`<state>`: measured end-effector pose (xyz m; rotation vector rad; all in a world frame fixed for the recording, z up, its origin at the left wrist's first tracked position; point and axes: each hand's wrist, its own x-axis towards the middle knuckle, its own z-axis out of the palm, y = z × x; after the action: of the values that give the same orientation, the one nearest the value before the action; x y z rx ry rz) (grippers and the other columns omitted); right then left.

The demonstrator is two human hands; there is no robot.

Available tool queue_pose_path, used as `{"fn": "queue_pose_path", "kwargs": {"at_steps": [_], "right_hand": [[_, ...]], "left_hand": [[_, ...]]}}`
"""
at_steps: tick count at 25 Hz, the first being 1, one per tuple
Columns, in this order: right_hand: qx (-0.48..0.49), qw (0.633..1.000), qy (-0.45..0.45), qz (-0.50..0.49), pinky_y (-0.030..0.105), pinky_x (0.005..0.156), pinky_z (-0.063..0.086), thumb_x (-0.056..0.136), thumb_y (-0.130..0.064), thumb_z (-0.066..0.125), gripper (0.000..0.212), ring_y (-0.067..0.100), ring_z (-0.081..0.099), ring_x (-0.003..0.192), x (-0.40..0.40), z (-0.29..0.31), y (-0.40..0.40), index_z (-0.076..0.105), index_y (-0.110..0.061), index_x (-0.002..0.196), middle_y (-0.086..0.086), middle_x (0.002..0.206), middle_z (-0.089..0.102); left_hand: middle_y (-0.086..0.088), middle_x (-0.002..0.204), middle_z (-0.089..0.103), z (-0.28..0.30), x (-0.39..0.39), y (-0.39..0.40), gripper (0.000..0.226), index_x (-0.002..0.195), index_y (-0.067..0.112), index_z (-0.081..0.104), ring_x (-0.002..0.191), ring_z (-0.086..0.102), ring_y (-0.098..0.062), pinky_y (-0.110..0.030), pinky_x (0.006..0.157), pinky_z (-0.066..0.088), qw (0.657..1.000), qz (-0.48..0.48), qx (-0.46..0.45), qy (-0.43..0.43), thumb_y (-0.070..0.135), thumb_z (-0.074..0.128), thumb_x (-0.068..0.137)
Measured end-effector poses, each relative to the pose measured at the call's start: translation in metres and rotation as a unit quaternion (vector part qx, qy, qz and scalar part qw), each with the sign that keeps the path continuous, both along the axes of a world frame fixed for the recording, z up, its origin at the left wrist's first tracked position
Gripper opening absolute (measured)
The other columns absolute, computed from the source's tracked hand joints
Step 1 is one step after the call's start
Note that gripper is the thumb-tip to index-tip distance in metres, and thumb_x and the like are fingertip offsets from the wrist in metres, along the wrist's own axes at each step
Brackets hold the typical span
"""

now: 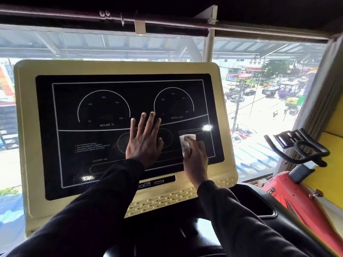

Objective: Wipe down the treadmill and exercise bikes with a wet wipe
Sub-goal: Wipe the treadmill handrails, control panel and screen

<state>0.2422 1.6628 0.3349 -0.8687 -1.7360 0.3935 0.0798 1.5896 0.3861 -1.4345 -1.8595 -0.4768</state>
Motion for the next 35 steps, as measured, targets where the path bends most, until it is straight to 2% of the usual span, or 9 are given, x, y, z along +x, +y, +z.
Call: {"fn": "queue_pose_path", "kwargs": {"at_steps": [4,8,12,16,20,25,28,31,35], "right_hand": [[0.117,0.982,-0.091,0.118,0.020,0.061,0.055,0.095,-0.003,0.054,0.035,0.005,0.052,0.077,0.009,-0.025,-0.016,0.060,-0.026,0.121,-0.004,0.100,0.050],[-0.018,1.000,-0.014,-0.006,0.028,0.064,0.054,0.096,-0.007,0.053,0.030,0.010,0.053,0.079,0.017,-0.026,-0.016,0.062,-0.019,0.122,0.004,0.103,0.055],[0.089,0.987,-0.106,0.086,0.030,0.057,0.050,0.094,-0.011,0.048,0.029,0.012,0.053,0.072,0.022,-0.052,-0.033,0.062,-0.020,0.118,0.002,0.096,0.054],[-0.045,0.999,0.008,-0.027,0.028,0.066,0.049,0.090,0.001,0.053,0.034,0.011,0.055,0.083,0.034,-0.056,-0.026,0.062,-0.017,0.117,0.002,0.106,0.058],[0.028,0.986,-0.118,0.114,0.027,0.066,0.051,0.092,-0.005,0.053,0.026,0.017,0.060,0.087,0.033,-0.077,-0.056,0.057,-0.020,0.114,0.002,0.110,0.058],[-0.065,0.996,-0.046,0.047,0.033,0.070,0.056,0.093,-0.008,0.052,0.022,0.017,0.059,0.089,0.036,-0.080,-0.060,0.060,-0.015,0.112,0.004,0.110,0.058],[0.000,0.983,-0.133,0.127,0.032,0.065,0.055,0.095,-0.019,0.052,0.019,0.015,0.060,0.080,0.029,-0.088,-0.081,0.061,-0.022,0.111,-0.001,0.104,0.058],[-0.024,0.987,-0.106,0.118,0.024,0.066,0.052,0.096,-0.018,0.055,0.019,0.010,0.059,0.079,0.022,-0.083,-0.081,0.063,-0.023,0.113,-0.002,0.102,0.059],[0.021,0.969,-0.183,0.167,0.027,0.067,0.054,0.099,-0.022,0.053,0.023,0.014,0.061,0.082,0.020,-0.080,-0.090,0.064,-0.025,0.119,0.002,0.103,0.060]], "left_hand": [[-0.010,0.161,0.025,0.003,0.001,-0.004,0.061,0.146,0.013,0.043,0.151,0.013,-0.029,-0.049,0.122,-0.006,0.999,-0.032,0.005,-0.024,0.035,0.036,0.089],[-0.011,0.156,0.034,-0.015,0.019,-0.013,0.060,0.142,0.012,0.049,0.149,0.019,-0.031,-0.052,0.122,0.001,0.997,-0.075,-0.004,-0.028,0.033,0.039,0.087],[-0.013,0.159,0.028,-0.042,0.035,-0.014,0.064,0.148,0.011,0.041,0.149,0.017,-0.031,-0.052,0.120,-0.002,0.999,-0.038,-0.036,0.000,0.036,0.033,0.090],[-0.012,0.161,0.025,-0.039,0.036,-0.013,0.064,0.150,0.011,0.037,0.150,0.015,-0.032,-0.052,0.121,-0.002,0.999,-0.025,-0.040,0.002,0.038,0.034,0.091],[-0.013,0.161,0.024,-0.041,0.038,-0.015,0.066,0.150,0.011,0.036,0.150,0.014,-0.032,-0.050,0.120,-0.006,0.999,-0.025,-0.048,-0.005,0.039,0.035,0.090],[-0.012,0.162,0.019,-0.045,0.041,-0.019,0.067,0.151,0.011,0.033,0.151,0.012,-0.032,-0.048,0.120,-0.010,0.998,-0.017,-0.054,-0.001,0.040,0.039,0.091],[-0.013,0.162,0.020,-0.047,0.043,-0.019,0.067,0.151,0.010,0.033,0.151,0.012,-0.032,-0.048,0.120,-0.010,0.998,-0.011,-0.055,0.000,0.039,0.041,0.090],[-0.012,0.162,0.019,-0.046,0.045,-0.018,0.067,0.151,0.011,0.032,0.151,0.011,-0.032,-0.047,0.120,-0.011,0.998,-0.008,-0.057,0.002,0.039,0.038,0.091],[-0.013,0.161,0.022,-0.047,0.044,-0.019,0.066,0.150,0.010,0.033,0.150,0.013,-0.032,-0.046,0.120,-0.011,0.998,-0.008,-0.057,0.003,0.039,0.040,0.091]]}}
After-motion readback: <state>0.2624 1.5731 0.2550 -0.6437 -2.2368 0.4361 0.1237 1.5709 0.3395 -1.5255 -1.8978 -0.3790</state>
